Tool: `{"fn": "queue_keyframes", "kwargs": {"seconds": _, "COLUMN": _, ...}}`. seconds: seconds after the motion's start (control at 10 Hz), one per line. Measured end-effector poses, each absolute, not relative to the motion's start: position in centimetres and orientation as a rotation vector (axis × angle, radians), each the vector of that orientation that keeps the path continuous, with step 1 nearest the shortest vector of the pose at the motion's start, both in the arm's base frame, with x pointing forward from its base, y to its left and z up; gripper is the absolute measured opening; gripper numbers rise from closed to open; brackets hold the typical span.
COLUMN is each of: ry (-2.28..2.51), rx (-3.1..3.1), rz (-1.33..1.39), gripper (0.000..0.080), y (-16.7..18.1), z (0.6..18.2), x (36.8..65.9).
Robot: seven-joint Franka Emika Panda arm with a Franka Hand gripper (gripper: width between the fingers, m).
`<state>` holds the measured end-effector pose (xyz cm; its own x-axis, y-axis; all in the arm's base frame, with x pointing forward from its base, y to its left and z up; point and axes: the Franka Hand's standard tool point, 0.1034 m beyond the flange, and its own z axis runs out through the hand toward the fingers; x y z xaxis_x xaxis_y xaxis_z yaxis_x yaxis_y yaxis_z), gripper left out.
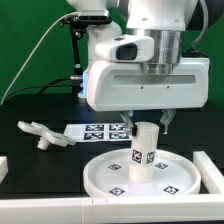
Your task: Assemble round table
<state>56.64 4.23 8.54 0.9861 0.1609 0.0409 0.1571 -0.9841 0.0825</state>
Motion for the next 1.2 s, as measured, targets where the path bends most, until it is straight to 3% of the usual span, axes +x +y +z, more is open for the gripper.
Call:
{"fn": "queue_keyframes", "kwargs": {"seconds": 0.7, "ry": -1.179, "rx": 2.915, "rz": 0.233, "gripper": 0.0406, "y": 3.7, "z": 8.3, "x": 56.6}}
{"fn": "queue_keyframes", "kwargs": {"seconds": 1.2, "ry": -1.787, "rx": 2.683, "rz": 0.23, "gripper": 0.0406, "y": 3.5, "z": 8.2, "x": 56.1}}
